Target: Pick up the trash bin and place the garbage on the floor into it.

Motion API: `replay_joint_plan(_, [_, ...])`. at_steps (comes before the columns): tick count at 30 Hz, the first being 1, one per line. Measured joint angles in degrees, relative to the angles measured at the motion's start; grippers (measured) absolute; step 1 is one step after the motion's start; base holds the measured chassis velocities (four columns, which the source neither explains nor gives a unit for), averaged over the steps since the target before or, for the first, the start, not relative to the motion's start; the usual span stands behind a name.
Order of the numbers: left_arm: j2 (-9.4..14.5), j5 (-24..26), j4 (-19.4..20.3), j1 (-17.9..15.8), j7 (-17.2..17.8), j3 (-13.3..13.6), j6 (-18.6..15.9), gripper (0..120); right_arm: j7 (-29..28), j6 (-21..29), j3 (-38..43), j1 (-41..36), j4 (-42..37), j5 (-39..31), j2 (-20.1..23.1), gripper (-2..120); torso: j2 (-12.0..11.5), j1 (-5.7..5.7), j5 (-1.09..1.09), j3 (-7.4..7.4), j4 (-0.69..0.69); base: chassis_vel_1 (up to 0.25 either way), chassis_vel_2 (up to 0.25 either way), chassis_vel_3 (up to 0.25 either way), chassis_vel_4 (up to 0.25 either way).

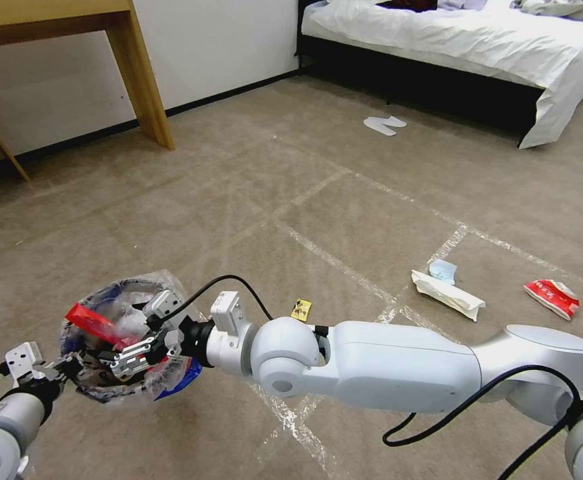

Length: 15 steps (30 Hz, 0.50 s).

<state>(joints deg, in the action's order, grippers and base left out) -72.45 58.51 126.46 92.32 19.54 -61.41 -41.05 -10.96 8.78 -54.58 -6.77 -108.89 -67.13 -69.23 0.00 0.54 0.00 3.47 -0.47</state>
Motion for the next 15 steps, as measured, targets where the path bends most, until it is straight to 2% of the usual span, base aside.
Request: replay_joint_plan(15, [-0.13,-0.45,-0.42,-0.21,-0.12,-0.06,0.13,1,0.22,-0.14,-0.57,0.1,-0.17,0.72,0.06,100,0.0,0.0,0.0,0.0,0.0,0.0,0.0,0.0,0.0])
